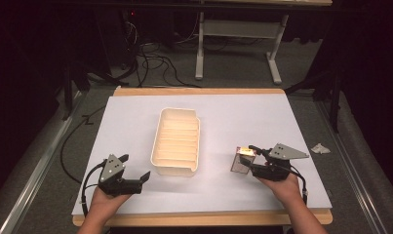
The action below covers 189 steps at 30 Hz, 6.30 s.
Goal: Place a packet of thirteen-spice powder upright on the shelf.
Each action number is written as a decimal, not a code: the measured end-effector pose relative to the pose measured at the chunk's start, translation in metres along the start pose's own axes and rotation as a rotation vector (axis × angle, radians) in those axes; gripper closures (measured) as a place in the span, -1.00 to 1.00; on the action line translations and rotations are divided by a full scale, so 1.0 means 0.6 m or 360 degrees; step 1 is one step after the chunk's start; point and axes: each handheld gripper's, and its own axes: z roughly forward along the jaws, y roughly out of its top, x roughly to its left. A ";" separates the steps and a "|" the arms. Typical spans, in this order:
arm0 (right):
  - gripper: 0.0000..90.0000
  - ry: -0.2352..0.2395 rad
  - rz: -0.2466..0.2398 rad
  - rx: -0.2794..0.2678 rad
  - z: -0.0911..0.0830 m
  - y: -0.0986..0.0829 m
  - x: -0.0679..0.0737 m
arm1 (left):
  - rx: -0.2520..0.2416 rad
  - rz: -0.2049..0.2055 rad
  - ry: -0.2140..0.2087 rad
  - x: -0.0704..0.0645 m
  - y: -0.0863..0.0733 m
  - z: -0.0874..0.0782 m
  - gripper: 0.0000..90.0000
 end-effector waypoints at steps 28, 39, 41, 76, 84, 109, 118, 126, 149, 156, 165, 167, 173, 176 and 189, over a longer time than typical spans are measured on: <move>0.52 0.0068 -0.0090 0.0100 0.004 0.003 0.011 | 0.0012 0.0009 -0.0017 -0.004 -0.001 0.002 -0.87; 0.52 0.0023 -0.0117 0.0062 0.007 0.016 0.001 | -0.0013 -0.0023 0.0012 0.005 0.003 -0.006 -0.87; 0.53 0.0033 -0.0117 0.0048 0.007 0.018 -0.002 | -0.0011 -0.0027 0.0013 0.005 0.004 -0.002 -0.87; 0.52 0.0254 -0.0278 -0.0058 0.065 0.093 0.003 | -0.0004 -0.0038 -0.0021 0.002 0.003 -0.011 -0.87; 0.52 0.0368 -0.0229 -0.0098 0.092 0.111 -0.008 | -0.0023 -0.0047 -0.0021 0.002 0.007 -0.014 -0.87; 0.52 0.0566 -0.0334 -0.0112 0.141 0.148 0.027 | -0.0043 -0.0066 -0.0032 0.003 0.012 -0.018 -0.87; 0.52 0.0622 -0.0384 -0.0116 0.162 0.157 0.036 | -0.0033 -0.0063 -0.0033 0.003 0.011 -0.017 -0.87; 0.52 0.0655 -0.0396 -0.0111 0.176 0.164 0.040 | -0.0038 -0.0068 -0.0035 0.003 0.013 -0.019 -0.87; 0.52 0.0696 -0.0389 -0.0059 0.199 0.157 0.045 | 0.0001 -0.0045 -0.0046 0.001 0.008 -0.017 -0.86; 0.52 0.0750 -0.0444 -0.0078 0.211 0.161 0.049 | 0.0002 -0.0049 -0.0048 0.002 0.008 -0.026 -0.86; 0.52 0.0822 -0.0430 -0.0076 0.239 0.166 0.051 | -0.0023 -0.0053 -0.0009 0.009 0.011 -0.043 -0.86; 0.52 0.0829 -0.0424 -0.0082 0.245 0.167 0.054 | -0.0026 -0.0059 -0.0005 0.009 0.011 -0.044 -0.86; 0.52 0.0834 -0.0450 -0.0091 0.259 0.169 0.064 | -0.0024 -0.0059 -0.0007 0.009 0.011 -0.043 -0.86; 0.52 0.0832 -0.0447 -0.0090 0.263 0.170 0.070 | -0.0026 -0.0063 -0.0008 0.010 0.011 -0.042 -0.86; 0.52 0.0811 -0.0460 -0.0089 0.277 0.174 0.087 | -0.0004 -0.0053 -0.0023 0.009 0.010 -0.042 -0.86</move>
